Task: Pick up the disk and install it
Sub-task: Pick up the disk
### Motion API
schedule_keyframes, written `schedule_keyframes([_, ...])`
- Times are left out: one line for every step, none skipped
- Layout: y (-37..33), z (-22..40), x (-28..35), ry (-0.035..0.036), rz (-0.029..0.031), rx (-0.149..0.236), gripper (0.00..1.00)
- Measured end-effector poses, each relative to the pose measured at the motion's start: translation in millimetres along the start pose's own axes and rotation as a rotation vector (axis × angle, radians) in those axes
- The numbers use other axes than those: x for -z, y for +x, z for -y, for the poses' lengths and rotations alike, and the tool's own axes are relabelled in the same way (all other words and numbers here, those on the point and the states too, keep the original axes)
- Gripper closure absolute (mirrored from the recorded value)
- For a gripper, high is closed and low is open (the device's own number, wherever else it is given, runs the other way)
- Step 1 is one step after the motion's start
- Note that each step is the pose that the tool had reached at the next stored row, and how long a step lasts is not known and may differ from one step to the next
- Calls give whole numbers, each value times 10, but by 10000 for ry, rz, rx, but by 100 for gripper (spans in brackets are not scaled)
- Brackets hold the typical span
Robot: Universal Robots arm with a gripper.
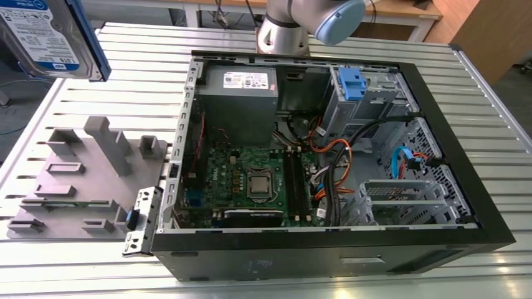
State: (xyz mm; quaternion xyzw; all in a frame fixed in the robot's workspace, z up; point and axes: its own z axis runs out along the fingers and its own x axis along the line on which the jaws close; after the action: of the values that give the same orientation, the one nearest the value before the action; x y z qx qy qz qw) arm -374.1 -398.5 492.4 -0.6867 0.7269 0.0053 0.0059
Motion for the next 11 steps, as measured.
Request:
schedule_keyframes([-1, 16, 0, 0, 0, 0, 65])
schedule_keyframes([-2, 32, 0, 0, 0, 0, 65])
schedule_keyframes([-3, 48, 0, 0, 0, 0, 65])
schedule_keyframes([-4, 66, -1, 1, 0, 0, 65])
schedule_keyframes([-5, 82, -1, 1, 0, 0, 65])
schedule_keyframes([-6, 99, -1, 1, 0, 0, 65])
schedule_keyframes([-7, 115, -1, 0, 0, 0, 65])
schedule_keyframes([-8, 132, 0, -1, 0, 0, 65])
schedule_keyframes([-8, 147, -1, 0, 0, 0, 65])
schedule_keyframes([-9, 165, -1, 0, 0, -1, 65])
schedule_keyframes([-10, 183, -2, 1, 0, 0, 65])
